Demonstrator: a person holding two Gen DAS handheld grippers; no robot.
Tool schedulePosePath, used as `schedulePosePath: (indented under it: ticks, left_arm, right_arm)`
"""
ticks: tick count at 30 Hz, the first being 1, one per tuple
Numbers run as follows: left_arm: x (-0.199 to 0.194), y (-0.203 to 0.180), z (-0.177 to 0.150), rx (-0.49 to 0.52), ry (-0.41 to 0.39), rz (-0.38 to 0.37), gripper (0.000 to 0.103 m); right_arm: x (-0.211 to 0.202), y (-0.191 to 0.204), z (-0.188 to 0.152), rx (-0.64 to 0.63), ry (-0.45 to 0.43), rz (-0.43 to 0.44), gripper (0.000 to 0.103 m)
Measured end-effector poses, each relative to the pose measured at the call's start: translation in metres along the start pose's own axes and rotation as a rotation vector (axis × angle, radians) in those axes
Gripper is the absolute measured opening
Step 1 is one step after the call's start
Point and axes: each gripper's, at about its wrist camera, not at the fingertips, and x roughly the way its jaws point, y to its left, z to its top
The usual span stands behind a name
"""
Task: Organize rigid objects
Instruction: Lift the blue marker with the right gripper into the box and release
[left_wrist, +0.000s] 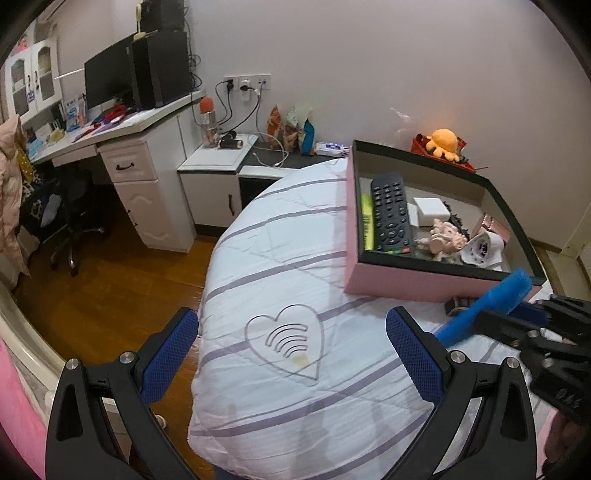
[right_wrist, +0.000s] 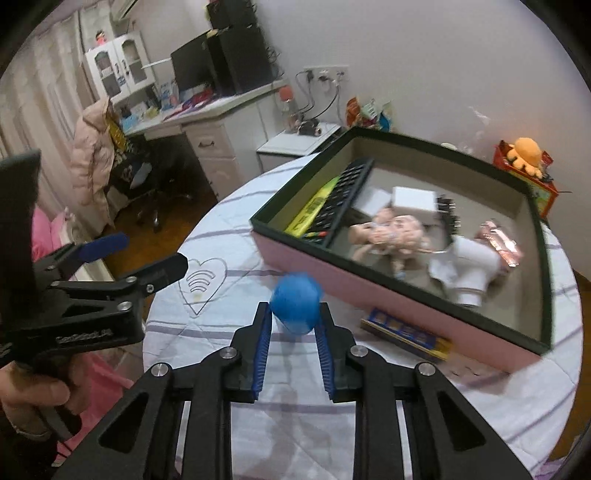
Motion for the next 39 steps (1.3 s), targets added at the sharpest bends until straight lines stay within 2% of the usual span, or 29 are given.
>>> schedulePosePath:
  ticks: [3,9,15,21,28,33,39]
  left_arm:
    - [0.001,-0.01,0.004,0.01,-0.001,-0.012,0.103]
    - [0.005,-0.03,0.01,0.04,-0.005,-0.043,0.103]
    - [0.006,-0.045,0.014,0.066,-0.012,-0.063,0.103]
    - [0.01,-0.06,0.028,0.087,-0.04,-0.087,0.103]
    - [0.035,-0.078,0.052,0.107,-0.039,-0.094,0.103]
    - [0.048,-0.084,0.063,0.108,-0.035,-0.094,0.103]
    - [0.058,-0.085,0.065,0.109,-0.02,-0.091,0.103]
  right_arm:
    - [-0.017,-0.007,0.001,0.011,-0.025,-0.018,0.017]
    - [-0.038,-0.021,0.004,0.024,-0.052,-0.057,0.017]
    - [-0.05,-0.035,0.004,0.061,-0.089,-0.057,0.017]
    - [-0.064,-0.061,0.032,0.101,-0.169,-0.099,0.017]
    - [-0.022,-0.103,0.062,0.184,-0.133,-0.117,0.017]
    - [0.019,-0.119,0.066,0.215,-0.079,-0.122,0.017]
    - [0.045,-0.13,0.072,0.232,-0.035,-0.152,0.018]
